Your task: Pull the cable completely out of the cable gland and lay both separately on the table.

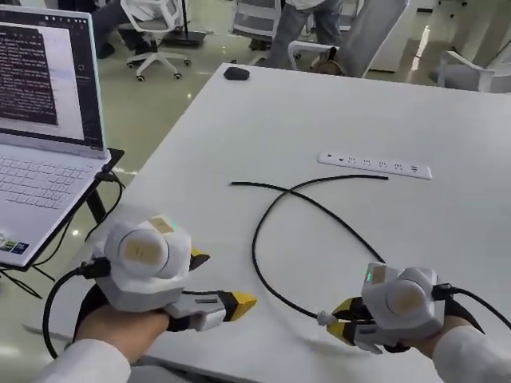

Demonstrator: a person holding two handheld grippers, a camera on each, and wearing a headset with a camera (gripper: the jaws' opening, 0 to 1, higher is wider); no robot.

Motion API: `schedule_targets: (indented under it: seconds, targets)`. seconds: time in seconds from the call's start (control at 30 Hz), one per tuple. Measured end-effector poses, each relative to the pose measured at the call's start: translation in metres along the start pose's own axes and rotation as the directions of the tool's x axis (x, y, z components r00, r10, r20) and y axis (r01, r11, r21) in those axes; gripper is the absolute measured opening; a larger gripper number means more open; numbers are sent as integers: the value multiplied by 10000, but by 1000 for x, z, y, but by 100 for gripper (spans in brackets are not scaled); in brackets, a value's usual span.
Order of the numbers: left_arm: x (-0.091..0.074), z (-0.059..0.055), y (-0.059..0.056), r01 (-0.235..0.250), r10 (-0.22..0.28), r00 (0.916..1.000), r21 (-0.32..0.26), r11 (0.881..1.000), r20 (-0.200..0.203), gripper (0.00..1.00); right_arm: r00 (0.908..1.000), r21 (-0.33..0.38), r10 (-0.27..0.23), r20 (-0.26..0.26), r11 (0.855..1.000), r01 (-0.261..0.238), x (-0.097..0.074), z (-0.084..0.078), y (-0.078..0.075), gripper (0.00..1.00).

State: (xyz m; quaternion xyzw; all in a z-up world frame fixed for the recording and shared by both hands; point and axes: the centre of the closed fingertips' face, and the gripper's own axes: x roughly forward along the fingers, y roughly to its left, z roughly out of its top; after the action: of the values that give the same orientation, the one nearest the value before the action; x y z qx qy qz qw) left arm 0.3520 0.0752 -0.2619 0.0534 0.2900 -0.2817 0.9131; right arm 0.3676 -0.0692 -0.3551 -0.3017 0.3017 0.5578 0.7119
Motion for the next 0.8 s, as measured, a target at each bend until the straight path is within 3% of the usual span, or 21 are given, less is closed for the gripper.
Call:
schedule_targets:
  seconds: [0.4, 0.53, 0.63, 0.7, 0.8]
  targets:
    - [3, 8, -16, 789, -795, 9966, 292, 9965, 201, 56, 9941, -536, -616, 895, 9963, 665, -51, 35, -11, 11]
    - [2, 19, -23, 1319, -1330, 9891, 223, 9910, 630, 54, 9895, -641, -522, 1348, 9961, 612, -71, 53, -6, 11]
    - [1, 28, -32, 1952, -1951, 9767, 76, 9807, 894, 50, 9856, -898, -507, 1613, 9938, 658, -83, 63, -2, 11]
    - [-1, 37, -40, 2422, -2417, 9631, 97, 9702, 1187, 48, 9840, -1094, -471, 1717, 9918, 665, -90, 68, 0, 11]
    - [-4, 50, -46, 2719, -2727, 9509, 258, 9620, 1467, 44, 9795, -1262, -433, 1966, 9896, 691, -100, 76, 3, 11]
